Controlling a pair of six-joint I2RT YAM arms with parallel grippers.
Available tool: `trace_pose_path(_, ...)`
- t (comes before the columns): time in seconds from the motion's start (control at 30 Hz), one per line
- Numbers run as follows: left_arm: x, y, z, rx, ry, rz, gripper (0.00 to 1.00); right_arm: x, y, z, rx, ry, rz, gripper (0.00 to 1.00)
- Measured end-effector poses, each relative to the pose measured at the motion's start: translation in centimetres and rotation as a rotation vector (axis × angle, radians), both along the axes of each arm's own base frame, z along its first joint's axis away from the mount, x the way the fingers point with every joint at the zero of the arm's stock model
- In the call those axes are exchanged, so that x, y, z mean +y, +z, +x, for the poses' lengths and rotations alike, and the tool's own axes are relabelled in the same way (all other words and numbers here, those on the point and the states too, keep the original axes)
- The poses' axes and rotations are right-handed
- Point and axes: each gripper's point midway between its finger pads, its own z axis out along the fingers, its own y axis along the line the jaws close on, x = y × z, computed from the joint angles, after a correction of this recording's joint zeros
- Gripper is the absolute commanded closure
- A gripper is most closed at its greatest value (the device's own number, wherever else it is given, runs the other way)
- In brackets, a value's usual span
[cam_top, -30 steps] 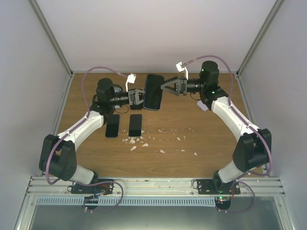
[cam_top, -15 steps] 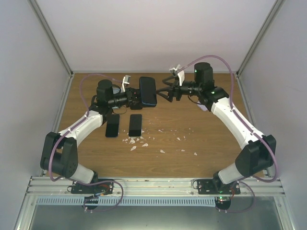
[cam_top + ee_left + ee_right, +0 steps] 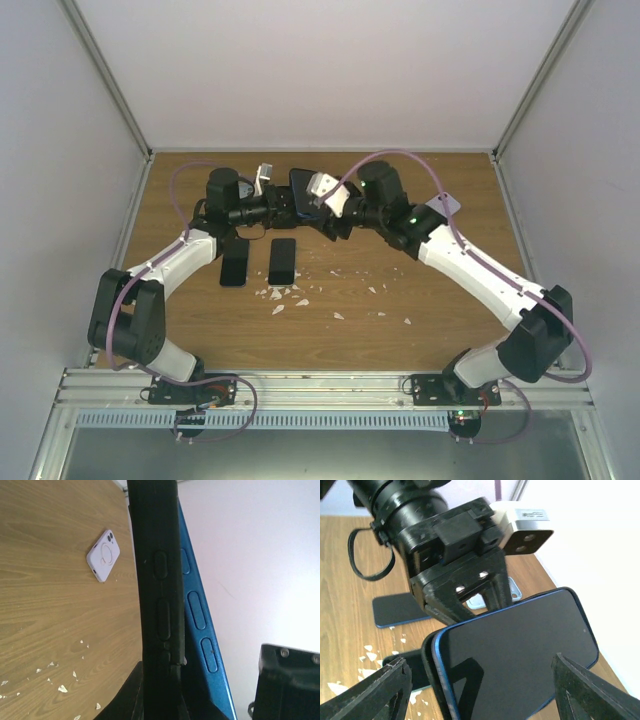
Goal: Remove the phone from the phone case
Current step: Remove the phone case from the phone.
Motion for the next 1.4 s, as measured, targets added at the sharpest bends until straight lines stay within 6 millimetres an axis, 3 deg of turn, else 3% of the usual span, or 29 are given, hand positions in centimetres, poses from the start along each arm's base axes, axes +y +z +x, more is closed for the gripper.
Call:
trace_pose_path(0.27, 0.0, -0.2, 0.1, 0.022, 0.006, -0.002, 1.00, 1.1, -2.0, -0.9, -0.151, -0.013, -0.167, 0.31)
trace_pose_path(0.6, 0.0, -0.3, 0.2, 0.034, 0.013, -0.006, 1.00, 0.1, -2.1, 1.0, -0.296, -0.126, -0.262, 0.45)
trace_pose_path(0.77, 0.1, -0.8, 0.2, 0.069, 0.019, -0.016, 1.00, -0.5, -3.6, 1.7, -0.389, -0.172, -0.331, 0.49)
trace_pose_path(0.93, 0.1, -1.8, 0.3, 0.113, 0.027, -0.018, 1.00, -0.9, -4.2, 2.2, -0.450, -0.197, -0.372, 0.58)
trace_pose_path(1.13, 0.1, -1.7, 0.5, 0.119, 0.043, -0.040, 1.00, -0.6, -3.5, 2.3, -0.540, -0.212, -0.398, 0.69)
trace_pose_path(1.4, -0.2, -2.8, 0.2, 0.171, 0.049, -0.051, 1.00, -0.9, -5.0, 2.4, -0.614, -0.222, -0.476, 0.83)
